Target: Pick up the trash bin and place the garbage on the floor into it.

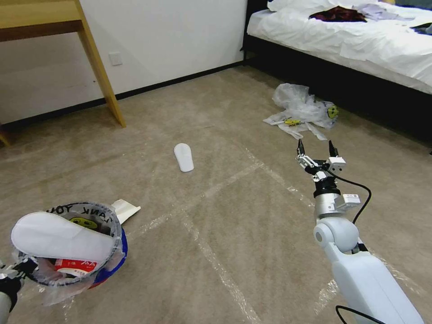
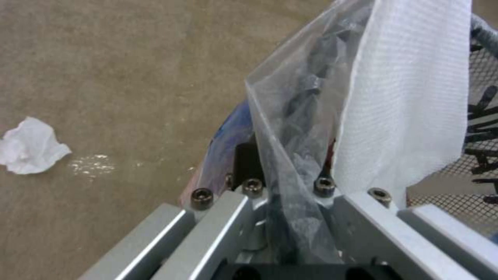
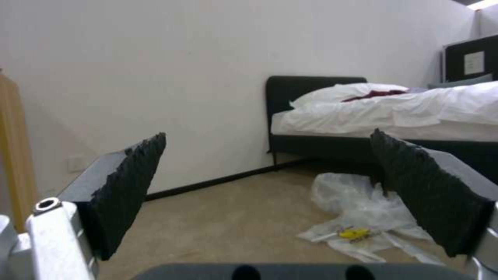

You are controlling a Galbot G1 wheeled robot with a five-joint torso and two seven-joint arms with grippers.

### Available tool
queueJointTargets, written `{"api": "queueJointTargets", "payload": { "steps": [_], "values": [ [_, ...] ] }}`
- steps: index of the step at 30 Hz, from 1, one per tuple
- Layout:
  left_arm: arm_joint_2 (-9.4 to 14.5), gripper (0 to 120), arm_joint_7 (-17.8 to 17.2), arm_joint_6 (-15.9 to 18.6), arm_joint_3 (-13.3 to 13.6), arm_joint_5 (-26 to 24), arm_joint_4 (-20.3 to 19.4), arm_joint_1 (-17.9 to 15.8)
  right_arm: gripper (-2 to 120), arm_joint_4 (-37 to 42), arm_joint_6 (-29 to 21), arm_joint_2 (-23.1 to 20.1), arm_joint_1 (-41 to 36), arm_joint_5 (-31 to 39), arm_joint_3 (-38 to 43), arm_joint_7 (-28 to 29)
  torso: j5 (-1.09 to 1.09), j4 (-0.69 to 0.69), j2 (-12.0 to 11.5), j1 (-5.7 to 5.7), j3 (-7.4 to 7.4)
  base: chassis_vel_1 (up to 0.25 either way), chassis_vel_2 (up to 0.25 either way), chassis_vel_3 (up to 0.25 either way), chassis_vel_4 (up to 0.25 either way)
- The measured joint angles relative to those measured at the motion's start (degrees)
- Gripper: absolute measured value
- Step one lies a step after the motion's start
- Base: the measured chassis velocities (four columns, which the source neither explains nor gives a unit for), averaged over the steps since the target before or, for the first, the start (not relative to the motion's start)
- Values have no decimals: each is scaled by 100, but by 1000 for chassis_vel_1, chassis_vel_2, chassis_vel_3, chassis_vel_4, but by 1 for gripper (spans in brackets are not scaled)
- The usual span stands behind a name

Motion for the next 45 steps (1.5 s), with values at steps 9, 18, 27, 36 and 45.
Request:
{"api": "queueJointTargets", "payload": {
  "steps": [9,18,27,36,45],
  "values": [
    [4,1,0,-3,-8,1,24,-12,100,-55,5,21,26,-5,-8,-1,0,0,0,0,0,36,30,43,45],
    [6,1,0,-4,-17,-7,48,-24,100,-88,13,48,56,-9,-21,-4,0,0,0,0,0,19,18,15,15],
    [35,1,0,-7,-65,-54,63,-18,100,-88,13,82,62,-22,-33,-5,0,0,0,0,0,15,19,20,14],
    [30,1,0,-18,-55,-45,77,-27,100,-119,18,81,62,-27,-32,-5,0,0,0,0,0,46,43,50,51],
    [14,1,0,-22,-39,-30,99,-34,100,-179,49,92,70,-34,-58,-18,0,-1,0,0,0,26,27,19,23]
  ]
}}
